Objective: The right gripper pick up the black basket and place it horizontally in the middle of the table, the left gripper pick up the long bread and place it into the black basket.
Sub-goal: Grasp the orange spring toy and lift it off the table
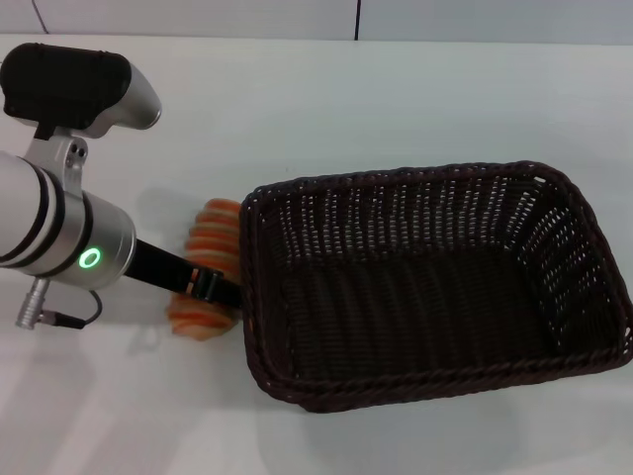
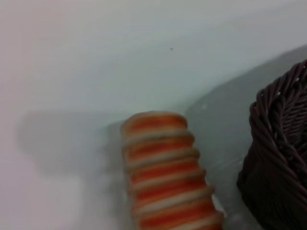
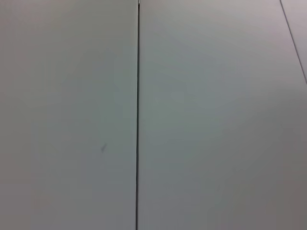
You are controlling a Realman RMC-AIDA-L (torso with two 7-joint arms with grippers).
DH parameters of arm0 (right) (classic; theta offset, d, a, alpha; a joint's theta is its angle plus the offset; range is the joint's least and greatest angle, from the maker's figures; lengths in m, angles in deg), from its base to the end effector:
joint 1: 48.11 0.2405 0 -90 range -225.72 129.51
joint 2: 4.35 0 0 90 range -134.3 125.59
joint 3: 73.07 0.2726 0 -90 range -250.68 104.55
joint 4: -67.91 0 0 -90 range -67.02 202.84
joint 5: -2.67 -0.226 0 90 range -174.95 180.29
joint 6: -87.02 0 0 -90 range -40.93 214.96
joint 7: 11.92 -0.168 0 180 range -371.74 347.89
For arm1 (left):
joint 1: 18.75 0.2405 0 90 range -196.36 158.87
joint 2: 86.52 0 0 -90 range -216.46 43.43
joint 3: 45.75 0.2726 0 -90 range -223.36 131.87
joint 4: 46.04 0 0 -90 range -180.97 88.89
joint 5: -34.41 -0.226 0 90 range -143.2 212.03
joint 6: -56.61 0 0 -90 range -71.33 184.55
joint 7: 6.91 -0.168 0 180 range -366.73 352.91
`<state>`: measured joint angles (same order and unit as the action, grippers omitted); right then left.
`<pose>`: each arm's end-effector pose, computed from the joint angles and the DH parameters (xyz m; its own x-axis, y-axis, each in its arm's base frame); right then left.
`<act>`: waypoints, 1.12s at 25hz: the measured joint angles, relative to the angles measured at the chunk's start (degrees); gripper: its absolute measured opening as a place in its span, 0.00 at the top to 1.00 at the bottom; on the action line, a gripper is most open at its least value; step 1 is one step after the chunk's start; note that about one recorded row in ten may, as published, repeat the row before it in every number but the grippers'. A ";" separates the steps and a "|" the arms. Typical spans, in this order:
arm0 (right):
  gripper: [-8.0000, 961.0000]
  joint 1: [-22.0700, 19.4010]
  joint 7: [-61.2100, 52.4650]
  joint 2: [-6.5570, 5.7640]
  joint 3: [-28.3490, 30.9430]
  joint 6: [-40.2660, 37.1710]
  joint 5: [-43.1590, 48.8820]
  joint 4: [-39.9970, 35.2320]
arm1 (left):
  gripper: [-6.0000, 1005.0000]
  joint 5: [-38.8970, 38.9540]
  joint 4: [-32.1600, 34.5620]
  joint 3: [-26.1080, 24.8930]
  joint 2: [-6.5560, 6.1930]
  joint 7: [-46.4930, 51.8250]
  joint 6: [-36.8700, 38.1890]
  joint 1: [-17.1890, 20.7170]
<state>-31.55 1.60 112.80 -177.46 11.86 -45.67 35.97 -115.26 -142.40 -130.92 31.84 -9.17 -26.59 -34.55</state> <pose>0.3313 0.3664 0.0908 0.7427 0.4236 -0.5186 -0.6603 0.3341 -0.6726 -0.2118 0.3222 -0.0372 0.4859 0.8719 0.0603 0.7624 -0.3891 -0.5171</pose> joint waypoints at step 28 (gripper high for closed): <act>0.55 -1.44 -0.70 0.36 0.96 0.30 2.91 -2.03 | 0.22 -1.18 6.89 0.19 -0.22 -1.69 5.41 -1.09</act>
<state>-32.99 0.90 113.16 -176.51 12.16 -42.76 33.94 -116.44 -135.51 -130.73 31.62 -10.86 -21.18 -35.64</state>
